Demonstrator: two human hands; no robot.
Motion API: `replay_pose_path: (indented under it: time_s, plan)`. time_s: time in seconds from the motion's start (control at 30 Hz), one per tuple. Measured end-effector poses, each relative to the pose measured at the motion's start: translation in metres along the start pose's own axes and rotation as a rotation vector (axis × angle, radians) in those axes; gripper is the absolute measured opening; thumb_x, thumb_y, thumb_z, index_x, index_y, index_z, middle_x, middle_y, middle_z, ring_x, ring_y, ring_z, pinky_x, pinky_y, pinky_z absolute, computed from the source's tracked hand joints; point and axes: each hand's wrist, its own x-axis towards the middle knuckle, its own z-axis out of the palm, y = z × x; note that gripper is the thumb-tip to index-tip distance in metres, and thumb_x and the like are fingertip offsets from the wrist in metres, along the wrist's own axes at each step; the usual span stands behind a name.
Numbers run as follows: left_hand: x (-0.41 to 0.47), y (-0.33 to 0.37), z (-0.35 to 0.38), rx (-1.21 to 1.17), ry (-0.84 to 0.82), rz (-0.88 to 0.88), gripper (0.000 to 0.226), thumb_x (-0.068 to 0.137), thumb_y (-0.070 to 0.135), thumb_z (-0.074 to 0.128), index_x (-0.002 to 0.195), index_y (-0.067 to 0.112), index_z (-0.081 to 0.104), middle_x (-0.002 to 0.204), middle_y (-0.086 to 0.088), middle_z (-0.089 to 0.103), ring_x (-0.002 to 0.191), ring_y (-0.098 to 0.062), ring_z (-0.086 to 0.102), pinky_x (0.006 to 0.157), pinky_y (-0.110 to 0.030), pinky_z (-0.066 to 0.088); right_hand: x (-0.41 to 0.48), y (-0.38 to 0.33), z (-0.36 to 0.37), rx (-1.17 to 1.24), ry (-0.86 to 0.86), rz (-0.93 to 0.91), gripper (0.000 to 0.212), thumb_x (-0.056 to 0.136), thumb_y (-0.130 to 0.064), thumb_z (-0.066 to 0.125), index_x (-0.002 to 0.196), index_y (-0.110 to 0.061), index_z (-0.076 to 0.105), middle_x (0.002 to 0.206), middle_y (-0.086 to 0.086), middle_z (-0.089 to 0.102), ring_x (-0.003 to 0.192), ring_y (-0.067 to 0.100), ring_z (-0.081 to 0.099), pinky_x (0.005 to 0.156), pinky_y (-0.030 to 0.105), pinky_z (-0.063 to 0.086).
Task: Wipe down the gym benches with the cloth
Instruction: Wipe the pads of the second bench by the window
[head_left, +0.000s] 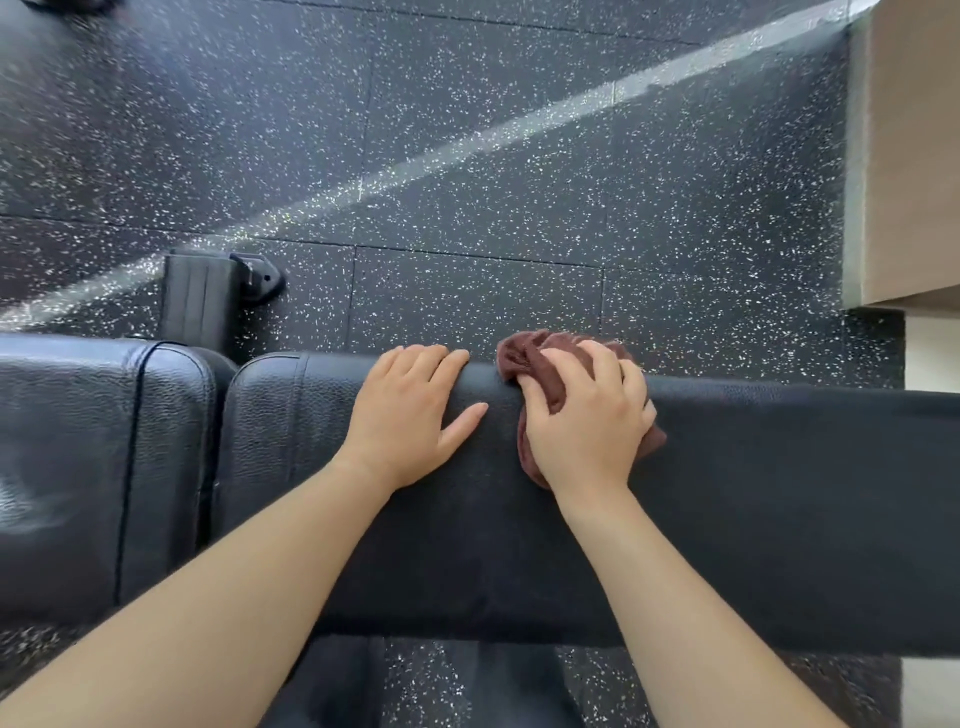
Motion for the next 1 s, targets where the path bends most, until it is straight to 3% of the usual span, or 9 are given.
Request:
replay_pose_path:
  time_s: [0.2,0.43,0.57,0.67,0.8,1.0]
  plan:
    - [-0.039,-0.088,-0.014,0.1,-0.011,-0.058,0.064,0.086,0.057,0.029,0.131,0.013,0.047,0.124,-0.007,0.056,0.115,-0.029,0.051,0.102,-0.051,0.034,0.02,-0.079,0.032,-0.096,-0.257,-0.146,0.031,0.084,-0.055,0.053,0.109,-0.038,0.06,0.124,-0.006,0.054,0.115,0.029,0.044,0.091,0.048,0.034]
    - [-0.079,-0.152,-0.03,0.106,-0.047,-0.026,0.058,0.09,0.048,0.028,0.141,0.023,0.036,0.128,-0.008,0.052,0.117,-0.029,0.048,0.101,-0.05,0.035,-0.067,-0.099,0.045,-0.025,-0.01,-0.144,0.031,0.082,-0.041,0.065,0.11,-0.03,0.064,0.131,0.002,0.053,0.118,0.037,0.044,0.088,0.053,0.04]
    - [-0.087,-0.173,-0.026,0.098,-0.047,0.02,0.056,0.091,0.046,0.03,0.143,0.027,0.031,0.127,-0.007,0.052,0.118,-0.028,0.047,0.102,-0.049,0.034,-0.031,-0.139,0.064,-0.046,-0.082,-0.096,0.027,0.085,-0.047,0.057,0.109,-0.035,0.062,0.133,-0.004,0.05,0.123,0.033,0.039,0.097,0.051,0.032]
    - [-0.094,-0.191,-0.027,0.108,-0.045,0.017,0.057,0.09,0.046,0.028,0.142,0.023,0.034,0.131,-0.004,0.051,0.124,-0.024,0.045,0.106,-0.049,0.03,-0.019,-0.161,0.071,-0.042,-0.151,-0.115,0.026,0.085,-0.048,0.057,0.108,-0.036,0.062,0.129,-0.005,0.052,0.12,0.03,0.042,0.096,0.049,0.033]
    - [-0.114,-0.222,-0.031,0.139,-0.028,-0.047,0.059,0.09,0.046,0.028,0.14,0.016,0.037,0.142,-0.005,0.044,0.134,-0.024,0.037,0.109,-0.051,0.026,-0.061,-0.17,0.072,0.027,-0.067,-0.191,0.028,0.083,-0.04,0.064,0.109,-0.031,0.065,0.13,-0.001,0.054,0.119,0.034,0.045,0.091,0.051,0.038]
    - [-0.131,-0.259,-0.024,0.064,0.026,-0.101,0.061,0.089,0.053,0.028,0.144,0.026,0.031,0.148,-0.009,0.035,0.137,-0.028,0.031,0.112,-0.048,0.019,-0.061,-0.202,0.093,0.036,-0.012,-0.151,0.026,0.081,-0.04,0.066,0.106,-0.03,0.067,0.127,-0.001,0.056,0.119,0.035,0.046,0.092,0.053,0.037]
